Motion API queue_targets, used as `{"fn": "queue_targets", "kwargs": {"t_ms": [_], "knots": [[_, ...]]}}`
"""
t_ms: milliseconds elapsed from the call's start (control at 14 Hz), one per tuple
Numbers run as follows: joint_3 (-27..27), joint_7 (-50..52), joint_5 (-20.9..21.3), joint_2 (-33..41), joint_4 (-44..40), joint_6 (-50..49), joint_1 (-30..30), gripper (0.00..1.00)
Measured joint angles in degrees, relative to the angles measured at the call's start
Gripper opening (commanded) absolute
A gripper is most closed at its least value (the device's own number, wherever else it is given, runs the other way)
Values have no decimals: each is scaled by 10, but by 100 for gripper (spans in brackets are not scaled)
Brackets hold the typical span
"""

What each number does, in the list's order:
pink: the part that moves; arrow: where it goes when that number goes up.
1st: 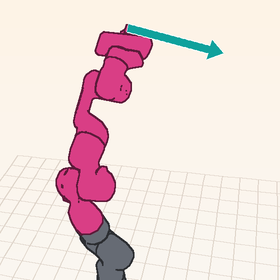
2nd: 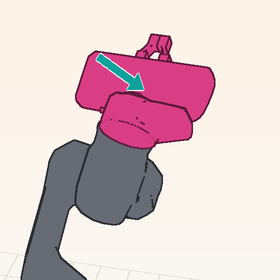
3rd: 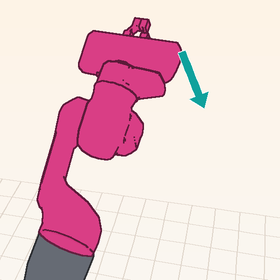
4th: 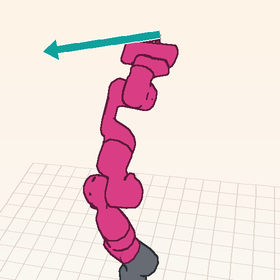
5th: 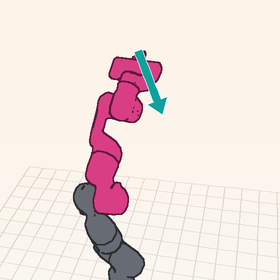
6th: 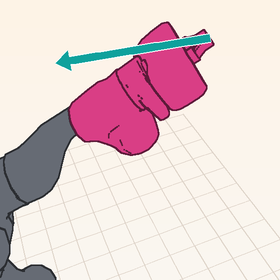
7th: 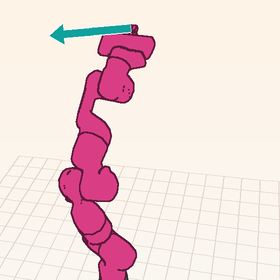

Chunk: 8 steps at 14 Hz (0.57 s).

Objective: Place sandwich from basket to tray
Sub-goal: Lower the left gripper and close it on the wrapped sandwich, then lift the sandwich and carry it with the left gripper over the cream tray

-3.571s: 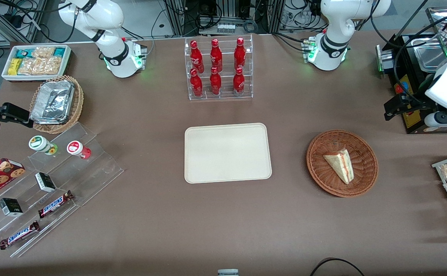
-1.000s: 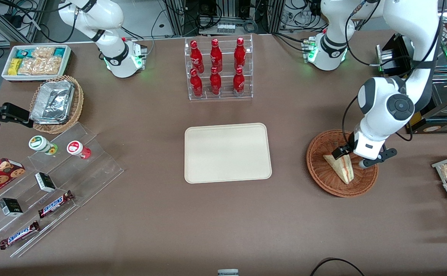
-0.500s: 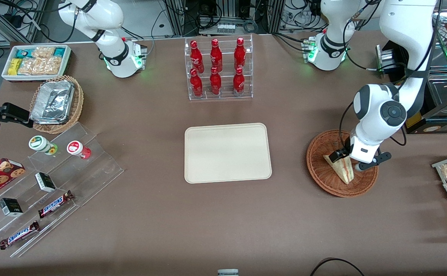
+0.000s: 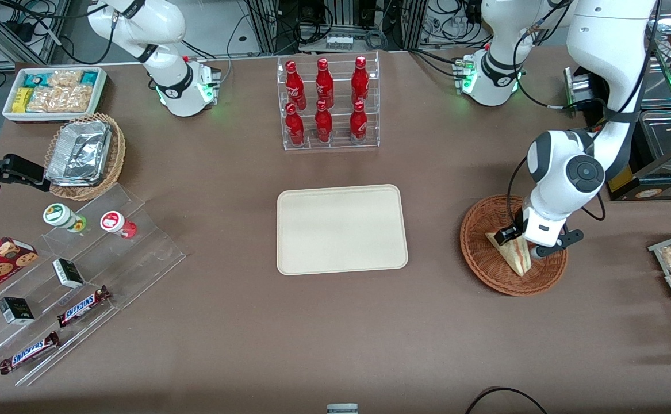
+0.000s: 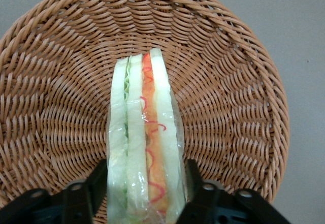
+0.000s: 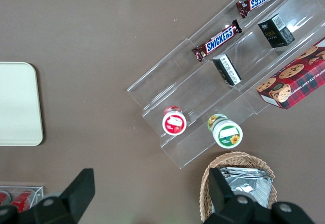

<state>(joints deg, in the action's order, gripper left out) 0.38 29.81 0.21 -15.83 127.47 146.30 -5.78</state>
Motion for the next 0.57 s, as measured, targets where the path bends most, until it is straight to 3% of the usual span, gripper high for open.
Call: {"fn": "queue_targets", "kwargs": {"t_ms": [357, 571], "knots": [[0, 1, 0, 8, -6, -1, -1, 0], [4, 1, 4, 30, -59, -98, -3, 0]]}}
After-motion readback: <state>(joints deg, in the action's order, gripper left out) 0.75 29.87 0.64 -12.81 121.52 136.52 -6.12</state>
